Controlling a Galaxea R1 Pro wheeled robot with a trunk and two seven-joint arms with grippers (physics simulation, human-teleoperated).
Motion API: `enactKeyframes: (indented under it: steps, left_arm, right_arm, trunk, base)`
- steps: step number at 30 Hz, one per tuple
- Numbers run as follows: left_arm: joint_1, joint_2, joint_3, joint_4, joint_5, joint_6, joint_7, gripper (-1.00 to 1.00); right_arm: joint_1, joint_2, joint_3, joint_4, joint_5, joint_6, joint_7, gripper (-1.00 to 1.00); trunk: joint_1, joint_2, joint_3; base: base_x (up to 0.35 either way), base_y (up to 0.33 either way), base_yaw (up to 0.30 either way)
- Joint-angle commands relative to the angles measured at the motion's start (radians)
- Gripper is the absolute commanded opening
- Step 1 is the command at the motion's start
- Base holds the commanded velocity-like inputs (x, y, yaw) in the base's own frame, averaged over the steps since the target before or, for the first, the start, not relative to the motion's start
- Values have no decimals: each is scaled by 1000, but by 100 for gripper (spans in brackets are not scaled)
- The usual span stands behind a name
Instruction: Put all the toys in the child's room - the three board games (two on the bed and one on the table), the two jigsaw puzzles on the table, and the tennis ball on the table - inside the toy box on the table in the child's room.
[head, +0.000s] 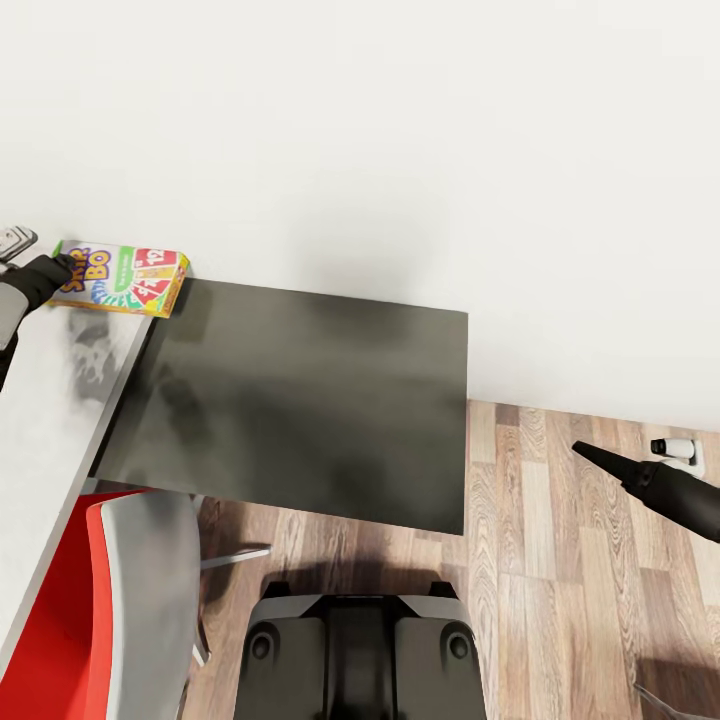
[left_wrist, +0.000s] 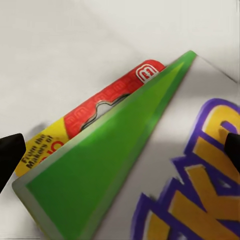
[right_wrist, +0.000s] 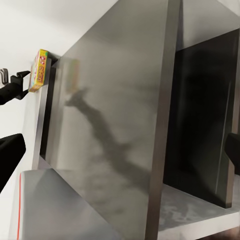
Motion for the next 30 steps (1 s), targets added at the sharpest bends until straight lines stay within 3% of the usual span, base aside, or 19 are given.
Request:
enactKeyframes:
  steps: [1, 9, 30]
  left_arm:
    - [1, -61, 0, 10, 28, 4, 3, 100]
    - [62, -55, 0, -76, 29, 7, 4, 100]
    - [97, -47, 0, -168, 33, 27, 5, 100]
  right_arm:
    - [-1, 0, -1, 0, 1, 4, 3, 100]
    - [-1, 0, 0, 0, 1, 4, 3, 100]
    - [-2, 0, 4, 0, 2, 4, -8, 100]
  trunk:
    - [1, -1, -1]
    - [1, -1, -1]
    - [1, -1, -1]
  base:
    - [0, 0, 0]
    - [0, 0, 0]
    - [0, 0, 0]
